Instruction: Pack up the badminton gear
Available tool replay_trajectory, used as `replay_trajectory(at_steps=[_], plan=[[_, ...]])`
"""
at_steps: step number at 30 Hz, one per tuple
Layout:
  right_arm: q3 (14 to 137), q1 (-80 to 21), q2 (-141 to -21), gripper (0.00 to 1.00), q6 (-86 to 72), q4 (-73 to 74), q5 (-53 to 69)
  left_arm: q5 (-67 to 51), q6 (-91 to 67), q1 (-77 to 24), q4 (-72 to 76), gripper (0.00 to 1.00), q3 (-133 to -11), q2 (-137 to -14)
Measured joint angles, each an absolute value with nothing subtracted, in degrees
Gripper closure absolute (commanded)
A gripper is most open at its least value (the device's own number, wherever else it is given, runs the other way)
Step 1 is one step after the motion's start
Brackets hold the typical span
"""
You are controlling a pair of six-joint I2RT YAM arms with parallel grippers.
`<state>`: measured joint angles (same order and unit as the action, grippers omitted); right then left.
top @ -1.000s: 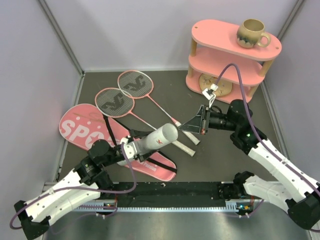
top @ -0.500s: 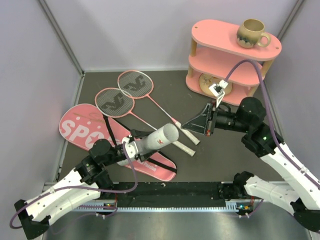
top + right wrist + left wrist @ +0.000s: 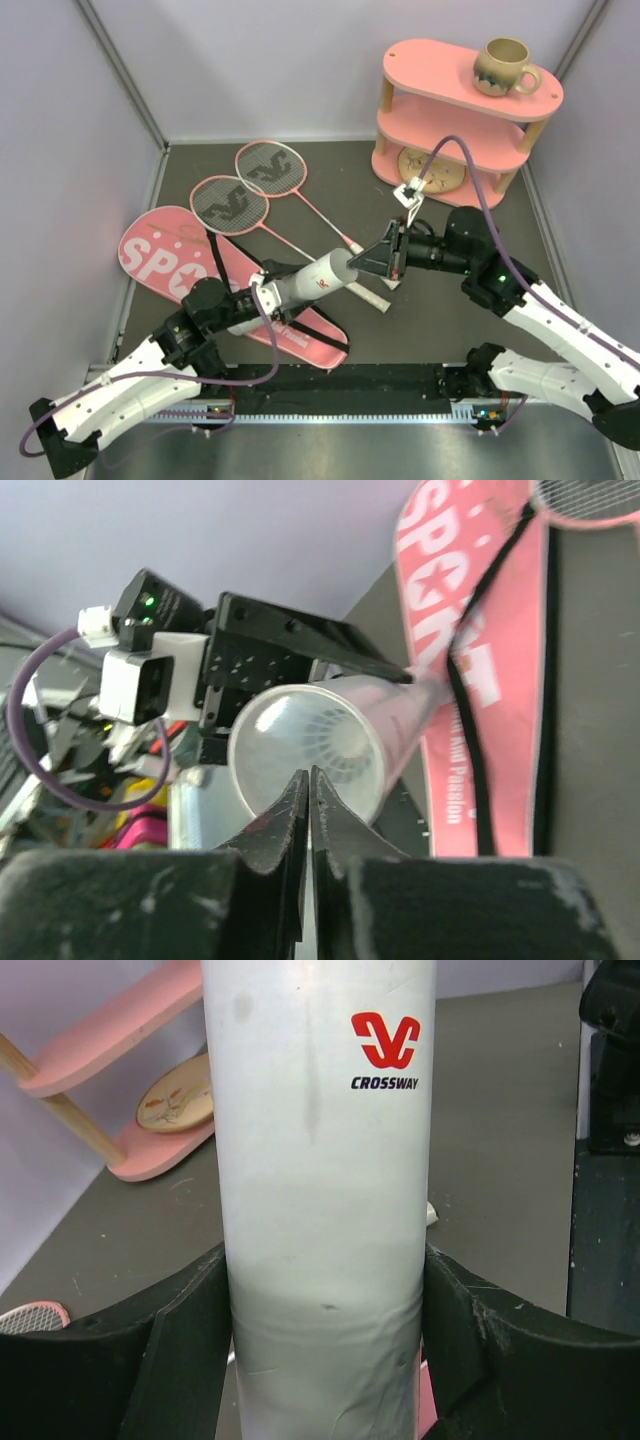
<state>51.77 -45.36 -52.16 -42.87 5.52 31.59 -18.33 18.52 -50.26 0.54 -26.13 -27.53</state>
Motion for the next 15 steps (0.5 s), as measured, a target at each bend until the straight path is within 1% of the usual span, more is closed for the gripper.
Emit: replay_trajectory(at_steps=[1,3,4,5,6,7,8,9,11,15], plan=[[53.1,-45.3,-51.8,0.79,-41.7,7.4,30.4,-18.3,18.2,-50.3,1.1,0.93,-26.1,-27.5],[56.3,-44.6,-50.4,0.63,-39.0,12.7,26.4,-17.2,17.4,-50.4,2.3,0.92,-26.1,-27.5],[57.5,-44.0,-49.1,0.47,-37.3,15.0,24.4,-16.3,16.5,-50.4,3.0,0.92,-26.2,-27.5],[58.3,-43.5,-47.6,0.41,-35.7,16.8,22.1,-15.1,15.8,-50.4,3.2,0.92,-26.3,-27.5],[59.0,-42.9,-45.9,0.29,-34.1,18.6,19.7,-13.5,14.8,-50.4,3.3,0.92,-26.7,-27.7],[59.2,-42.5,-44.3,0.25,-32.3,20.2,17.7,-11.6,13.5,-50.4,3.3,0.92,-27.5,-28.1],[59.3,-42.2,-43.2,0.18,-30.9,21.4,16.3,-9.5,11.7,-50.5,2.3,0.92,-29.3,-29.1],[59.3,-42.1,-42.0,0.07,-29.3,22.6,15.5,-7.7,9.8,-50.5,1.3,0.92,-31.6,-30.3],[59.3,-42.1,-41.4,0.02,-26.5,23.8,16.0,-4.4,6.1,-50.5,-0.4,0.92,-36.7,-32.8],[57.6,-44.5,-44.7,0.01,-23.5,22.2,17.9,1.8,-5.3,-50.5,-2.9,0.91,-48.3,-37.4]])
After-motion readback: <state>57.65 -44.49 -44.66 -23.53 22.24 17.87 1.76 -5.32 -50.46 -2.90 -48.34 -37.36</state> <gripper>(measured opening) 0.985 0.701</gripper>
